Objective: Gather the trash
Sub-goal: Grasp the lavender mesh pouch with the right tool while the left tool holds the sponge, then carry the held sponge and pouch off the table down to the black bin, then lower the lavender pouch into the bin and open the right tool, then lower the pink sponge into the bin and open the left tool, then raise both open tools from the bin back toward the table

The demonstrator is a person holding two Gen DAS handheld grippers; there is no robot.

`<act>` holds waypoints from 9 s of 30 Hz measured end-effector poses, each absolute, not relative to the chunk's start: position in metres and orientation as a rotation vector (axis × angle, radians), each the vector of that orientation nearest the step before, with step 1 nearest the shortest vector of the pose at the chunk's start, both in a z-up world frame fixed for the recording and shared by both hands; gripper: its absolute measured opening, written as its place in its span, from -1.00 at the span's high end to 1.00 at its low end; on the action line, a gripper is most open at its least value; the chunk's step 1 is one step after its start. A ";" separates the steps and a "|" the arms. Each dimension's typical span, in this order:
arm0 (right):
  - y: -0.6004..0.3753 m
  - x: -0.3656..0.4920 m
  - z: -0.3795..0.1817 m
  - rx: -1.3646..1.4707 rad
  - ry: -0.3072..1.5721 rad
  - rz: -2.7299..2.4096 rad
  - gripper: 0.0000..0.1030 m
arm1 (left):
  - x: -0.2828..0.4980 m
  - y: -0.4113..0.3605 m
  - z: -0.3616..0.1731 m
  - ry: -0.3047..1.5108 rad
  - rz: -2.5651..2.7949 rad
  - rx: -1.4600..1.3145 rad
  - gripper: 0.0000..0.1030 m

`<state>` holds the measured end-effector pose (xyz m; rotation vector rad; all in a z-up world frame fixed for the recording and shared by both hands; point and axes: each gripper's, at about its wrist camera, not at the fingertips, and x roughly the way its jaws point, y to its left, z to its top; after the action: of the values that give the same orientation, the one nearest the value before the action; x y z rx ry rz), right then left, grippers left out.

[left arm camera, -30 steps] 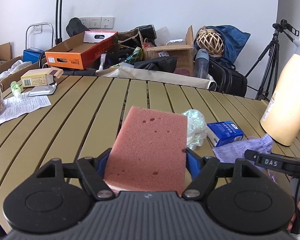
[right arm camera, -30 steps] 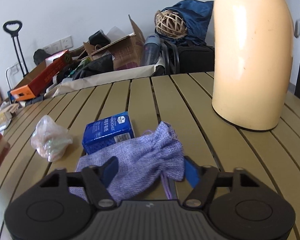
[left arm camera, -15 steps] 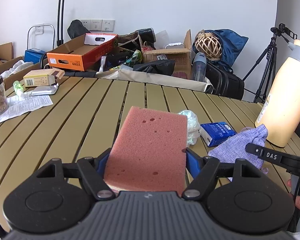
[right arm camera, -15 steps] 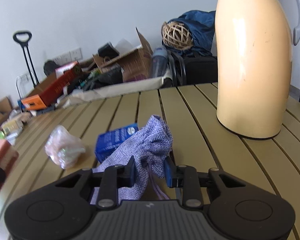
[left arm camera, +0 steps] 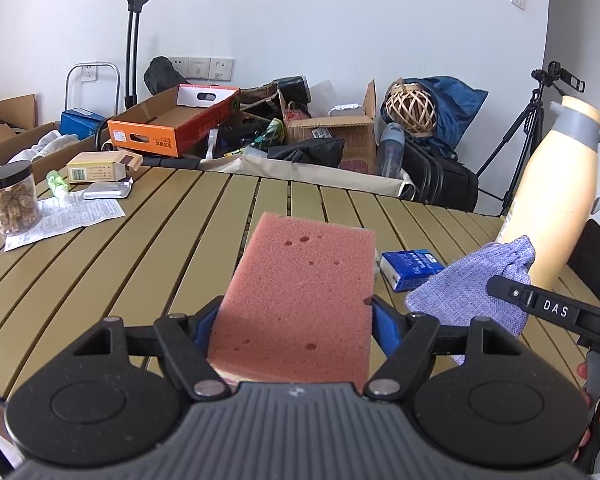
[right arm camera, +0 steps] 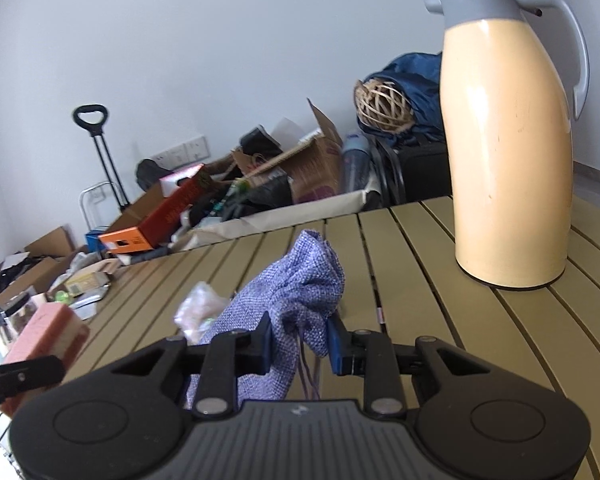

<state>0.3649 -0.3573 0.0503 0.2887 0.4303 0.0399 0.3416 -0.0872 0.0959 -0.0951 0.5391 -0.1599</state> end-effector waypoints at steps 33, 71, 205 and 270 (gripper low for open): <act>-0.282 0.183 0.039 0.185 0.434 0.214 0.51 | 0.190 -0.048 0.081 0.595 -0.168 -0.106 -0.45; -0.270 0.119 -0.090 0.119 0.866 0.112 0.51 | 0.138 -0.017 -0.059 0.863 -0.118 -0.076 -0.45; -0.298 0.233 -0.122 0.213 1.006 -0.060 -1.00 | 0.230 -0.070 -0.108 0.964 -0.080 -0.047 -0.45; -0.360 0.218 -0.147 0.290 1.045 -0.150 -1.00 | 0.268 -0.143 -0.172 1.221 -0.084 0.079 -1.00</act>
<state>0.2179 -0.3600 -0.1470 0.2900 1.0449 -0.1502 0.2685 -0.1428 -0.1719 0.0793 1.2211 -0.0839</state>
